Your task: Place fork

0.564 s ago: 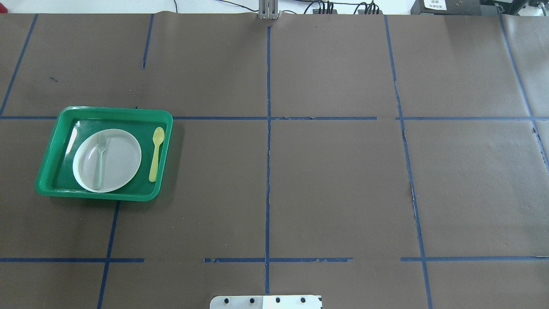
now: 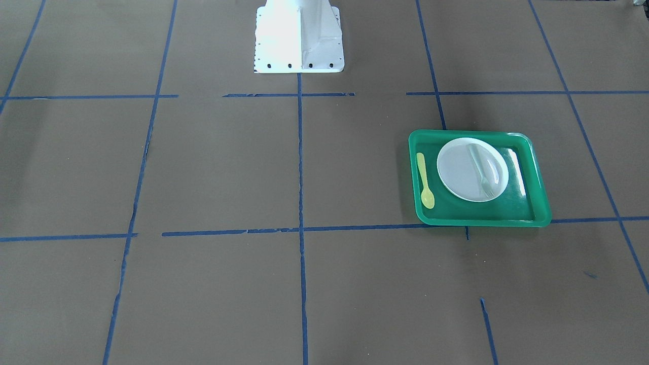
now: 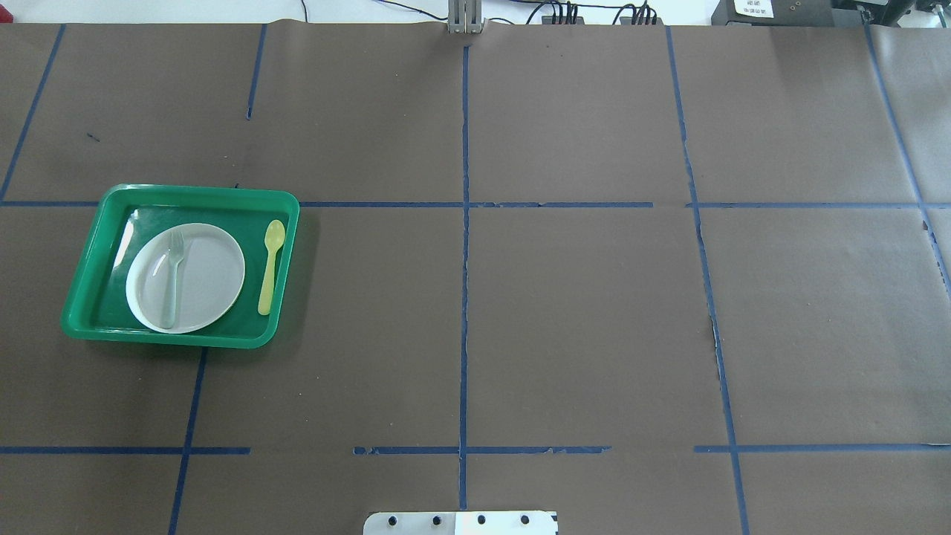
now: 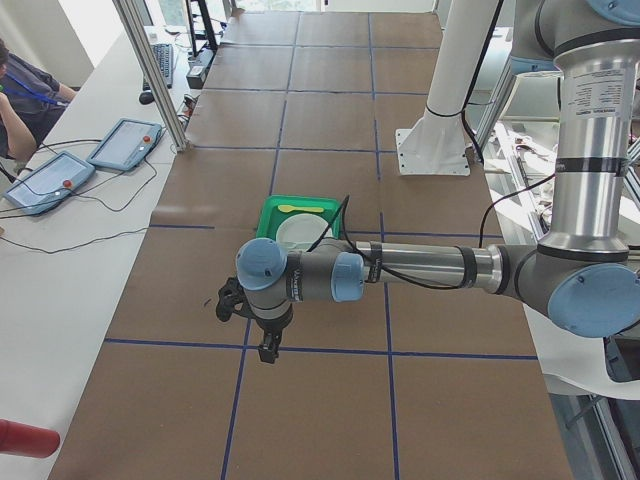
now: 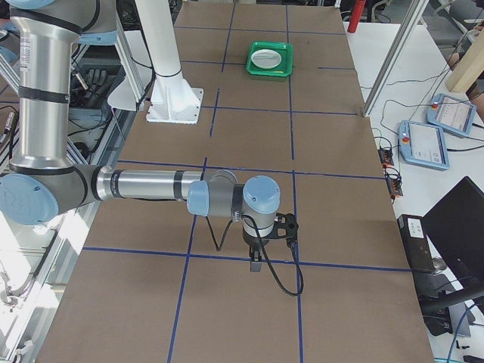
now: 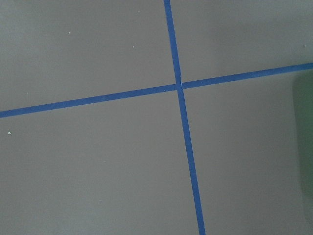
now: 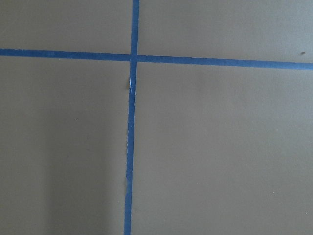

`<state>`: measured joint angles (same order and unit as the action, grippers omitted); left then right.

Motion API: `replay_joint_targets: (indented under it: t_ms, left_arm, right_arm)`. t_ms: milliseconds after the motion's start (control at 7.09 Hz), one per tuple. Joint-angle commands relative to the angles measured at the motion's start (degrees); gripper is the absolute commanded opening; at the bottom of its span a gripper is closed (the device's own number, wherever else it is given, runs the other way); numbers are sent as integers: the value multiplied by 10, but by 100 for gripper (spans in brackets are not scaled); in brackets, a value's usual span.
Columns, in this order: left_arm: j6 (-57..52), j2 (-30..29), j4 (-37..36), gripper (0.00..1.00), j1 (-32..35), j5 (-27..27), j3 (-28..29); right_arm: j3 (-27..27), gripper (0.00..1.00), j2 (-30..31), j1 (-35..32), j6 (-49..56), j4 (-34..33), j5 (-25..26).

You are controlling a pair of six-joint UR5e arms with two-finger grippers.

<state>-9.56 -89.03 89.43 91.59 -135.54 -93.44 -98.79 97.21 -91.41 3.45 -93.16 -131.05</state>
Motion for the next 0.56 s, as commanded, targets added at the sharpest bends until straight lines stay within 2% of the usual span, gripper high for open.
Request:
replay_joint_targets:
  t_ms: [0, 141, 423]
  left_arm:
    - [86, -3, 28, 100, -32, -1, -35]
    - [165, -3, 45, 100, -86, -1, -62]
    - [379, -3, 149, 100, -198, 7, -97]
  right_arm:
    - [0, 100, 0, 0, 0, 0, 0]
    - [0, 100, 0, 0, 0, 0, 0]
    - [0, 100, 0, 0, 0, 0, 0]
